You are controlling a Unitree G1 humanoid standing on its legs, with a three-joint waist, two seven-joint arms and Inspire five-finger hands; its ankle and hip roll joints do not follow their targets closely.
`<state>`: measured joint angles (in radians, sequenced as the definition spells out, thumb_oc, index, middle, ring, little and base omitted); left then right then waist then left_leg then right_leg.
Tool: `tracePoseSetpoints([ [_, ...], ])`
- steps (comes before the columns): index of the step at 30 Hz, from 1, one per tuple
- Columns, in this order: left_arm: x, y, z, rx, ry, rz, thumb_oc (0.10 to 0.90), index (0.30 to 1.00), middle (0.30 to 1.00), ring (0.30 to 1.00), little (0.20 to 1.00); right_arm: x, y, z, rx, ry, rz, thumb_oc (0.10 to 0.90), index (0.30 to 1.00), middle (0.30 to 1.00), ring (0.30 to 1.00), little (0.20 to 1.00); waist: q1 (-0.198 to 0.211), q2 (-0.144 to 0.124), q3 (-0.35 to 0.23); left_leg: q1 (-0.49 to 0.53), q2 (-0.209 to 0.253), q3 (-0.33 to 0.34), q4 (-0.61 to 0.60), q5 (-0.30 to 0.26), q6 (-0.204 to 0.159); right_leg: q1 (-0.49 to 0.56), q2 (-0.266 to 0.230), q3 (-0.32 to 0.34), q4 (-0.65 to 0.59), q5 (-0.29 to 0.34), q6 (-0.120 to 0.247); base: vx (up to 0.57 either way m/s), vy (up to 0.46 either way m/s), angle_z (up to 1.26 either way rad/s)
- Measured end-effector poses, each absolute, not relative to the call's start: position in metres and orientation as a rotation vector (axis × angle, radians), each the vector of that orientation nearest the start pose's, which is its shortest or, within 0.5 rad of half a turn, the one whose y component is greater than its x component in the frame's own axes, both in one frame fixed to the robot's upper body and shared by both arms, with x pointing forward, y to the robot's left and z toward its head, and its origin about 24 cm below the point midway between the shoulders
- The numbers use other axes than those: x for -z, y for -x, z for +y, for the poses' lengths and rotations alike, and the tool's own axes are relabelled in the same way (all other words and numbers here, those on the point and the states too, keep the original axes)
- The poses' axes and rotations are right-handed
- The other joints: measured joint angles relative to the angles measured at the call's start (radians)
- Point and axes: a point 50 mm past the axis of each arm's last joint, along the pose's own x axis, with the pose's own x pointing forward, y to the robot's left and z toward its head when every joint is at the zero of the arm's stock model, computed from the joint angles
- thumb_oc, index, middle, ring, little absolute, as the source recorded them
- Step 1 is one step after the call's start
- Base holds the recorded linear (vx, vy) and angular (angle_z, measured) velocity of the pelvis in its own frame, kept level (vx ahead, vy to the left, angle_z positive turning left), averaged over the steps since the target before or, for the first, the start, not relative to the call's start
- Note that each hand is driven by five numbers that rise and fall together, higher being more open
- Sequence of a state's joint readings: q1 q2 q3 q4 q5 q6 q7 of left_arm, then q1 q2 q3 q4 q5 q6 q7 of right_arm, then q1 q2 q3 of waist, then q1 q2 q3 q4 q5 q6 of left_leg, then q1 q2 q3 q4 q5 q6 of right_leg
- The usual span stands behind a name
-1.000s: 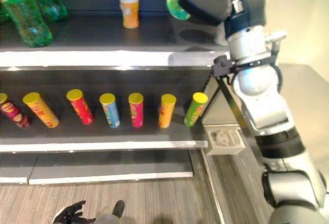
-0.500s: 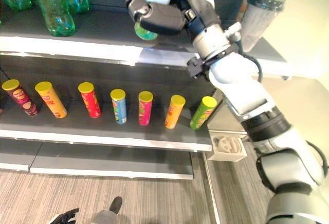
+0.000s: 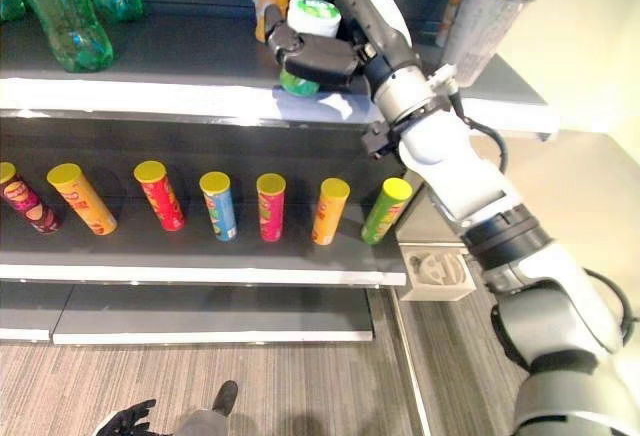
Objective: Put the goods on the table back onto the shelves and tidy them up.
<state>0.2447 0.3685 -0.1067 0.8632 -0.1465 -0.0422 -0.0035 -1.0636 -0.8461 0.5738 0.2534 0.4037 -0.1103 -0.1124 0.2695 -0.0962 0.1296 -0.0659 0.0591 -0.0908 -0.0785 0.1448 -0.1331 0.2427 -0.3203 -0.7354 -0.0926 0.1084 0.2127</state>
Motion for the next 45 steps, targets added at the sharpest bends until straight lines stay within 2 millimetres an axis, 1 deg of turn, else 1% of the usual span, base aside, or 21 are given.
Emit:
tracePoseSetpoints([
  [4, 0.136, -0.07, 0.272, -0.15, -0.245, 1.063, 0.8, 0.9, 0.9, 0.9, 0.9, -0.305, -0.358, -0.161, -0.197, 0.621, -0.656, 0.4, 0.3, 0.3, 0.3, 0.3, 0.001, -0.005, 0.001, -0.015, 0.01, -0.001, 0.001, 0.003, -0.004, -0.015, 0.007, 0.002, 0.0, 0.0, 0.0, 0.0, 0.0, 0.0],
  [5, 0.137, -0.07, 0.271, -0.145, -0.246, 1.065, 0.8, 0.9, 0.9, 0.9, 0.9, -0.305, -0.363, -0.164, -0.174, 0.628, -0.636, 0.4, 0.3, 0.3, 0.3, 0.3, 0.011, -0.01, 0.001, -0.015, 0.011, -0.001, 0.001, 0.003, -0.004, -0.015, 0.01, 0.002, 0.0, 0.0, 0.0, 0.0, 0.0, 0.0],
  [7, 0.137, -0.071, 0.271, -0.142, -0.248, 1.066, 0.8, 0.9, 0.9, 0.9, 0.9, -0.301, -0.368, -0.162, -0.17, 0.627, -0.619, 0.4, 0.3, 0.3, 0.3, 0.3, 0.021, -0.014, 0.002, -0.018, 0.012, -0.002, 0.002, 0.004, -0.005, -0.017, 0.012, 0.002, 0.0, 0.0, 0.0, 0.0, 0.0, 0.0],
  [10, 0.137, -0.072, 0.273, -0.162, -0.259, 1.072, 0.8, 0.9, 0.9, 0.9, 0.9, -0.31, -0.371, -0.151, -0.179, 0.632, -0.632, 0.4, 0.3, 0.3, 0.3, 0.3, 0.022, -0.028, 0.009, -0.027, 0.014, -0.003, 0.002, 0.005, -0.006, -0.026, 0.015, 0.002, 0.0, 0.0, 0.0, 0.0, 0.0, 0.0],
  [11, 0.137, -0.073, 0.274, -0.162, -0.259, 1.071, 0.8, 0.9, 0.9, 0.9, 0.9, -0.31, -0.372, -0.142, -0.203, 0.623, -0.641, 0.4, 0.3, 0.3, 0.3, 0.3, 0.023, -0.034, 0.009, -0.027, 0.014, -0.003, 0.002, 0.005, -0.006, -0.026, 0.015, 0.001, 0.0, 0.0, 0.0, 0.0, 0.0, 0.0],
  [13, 0.137, -0.075, 0.273, -0.165, -0.254, 1.065, 0.8, 0.9, 0.9, 0.9, 0.9, -0.31, -0.372, -0.134, -0.223, 0.614, -0.648, 0.4, 0.3, 0.3, 0.3, 0.3, 0.021, -0.034, 0.009, -0.027, 0.014, -0.003, 0.002, 0.005, -0.006, -0.026, 0.015, 0.002, 0.0, 0.0, 0.0, 0.0, 0.0, 0.0],
  [16, 0.137, -0.076, 0.273, -0.165, -0.253, 1.059, 0.8, 0.9, 0.9, 0.9, 0.9, -0.312, -0.371, -0.128, -0.241, 0.635, -0.654, 0.4, 0.3, 0.3, 0.3, 0.3, 0.021, -0.034, 0.009, -0.027, 0.015, -0.002, 0.002, 0.005, -0.006, -0.027, 0.015, 0.004, 0.0, 0.0, 0.0, 0.0, 0.0, 0.0],
  [20, 0.137, -0.076, 0.273, -0.165, -0.253, 1.06, 0.8, 0.9, 0.9, 0.9, 0.9, -0.312, -0.371, -0.128, -0.244, 0.638, -0.654, 0.4, 0.3, 0.3, 0.3, 0.3, 0.02, -0.034, 0.009, -0.025, 0.017, -0.001, 0.002, 0.005, -0.006, -0.027, 0.015, 0.005, 0.0, 0.0, 0.0, 0.0, 0.0, 0.0],
  [21, 0.137, -0.076, 0.273, -0.165, -0.253, 1.059, 0.8, 0.9, 0.9, 0.9, 0.9, -0.312, -0.371, -0.128, -0.244, 0.638, -0.654, 0.482, 0.422, 0.422, 0.422, 0.422, 0.02, -0.034, 0.009, -0.025, 0.017, -0.001, 0.002, 0.005, -0.006, -0.027, 0.015, 0.005, 0.0, 0.0, 0.0, 0.0, 0.0, 0.0],
  [22, 0.137, -0.076, 0.273, -0.165, -0.253, 1.059, 0.8, 0.9, 0.9, 0.9, 0.9, -0.312, -0.372, -0.128, -0.244, 0.638, -0.653, 0.696, 0.745, 0.745, 0.745, 0.745, 0.019, -0.034, 0.009, -0.025, 0.017, 0.0, 0.002, 0.005, -0.006, -0.027, 0.015, 0.006, 0.0, 0.0, 0.0, 0.0, 0.0, 0.0],
  [23, 0.137, -0.076, 0.273, -0.165, -0.253, 1.059, 0.8, 0.9, 0.9, 0.9, 0.9, -0.312, -0.371, -0.128, -0.244, 0.638, -0.654, 0.8, 0.9, 0.9, 0.9, 0.9, 0.019, -0.034, 0.009, -0.025, 0.017, 0.0, 0.002, 0.005, -0.006, -0.027, 0.016, 0.006, 0.0, 0.0, 0.0, 0.0, 0.0, 0.0],
  [33, 0.137, -0.076, 0.273, -0.167, -0.255, 1.059, 0.8, 0.9, 0.9, 0.9, 0.9, -0.31, -0.372, -0.127, -0.247, 0.645, -0.645, 0.8, 0.9, 0.9, 0.9, 0.9, 0.017, -0.033, 0.008, -0.021, 0.028, 0.006, 0.003, 0.005, -0.006, -0.029, 0.019, 0.015, 0.0, 0.0, 0.0, 0.0, -0.001, -0.01],
  [45, 0.137, -0.076, 0.273, -0.168, -0.255, 1.059, 0.8, 0.9, 0.9, 0.9, 0.9, -0.31, -0.372, -0.127, -0.247, 0.645, -0.645, 0.8, 0.9, 0.9, 0.9, 0.9, 0.014, -0.029, 0.006, -0.017, 0.029, 0.017, 0.003, 0.005, -0.007, -0.034, 0.021, 0.028, 0.0, 0.0, 0.0, 0.0, -0.001, -0.02],
])
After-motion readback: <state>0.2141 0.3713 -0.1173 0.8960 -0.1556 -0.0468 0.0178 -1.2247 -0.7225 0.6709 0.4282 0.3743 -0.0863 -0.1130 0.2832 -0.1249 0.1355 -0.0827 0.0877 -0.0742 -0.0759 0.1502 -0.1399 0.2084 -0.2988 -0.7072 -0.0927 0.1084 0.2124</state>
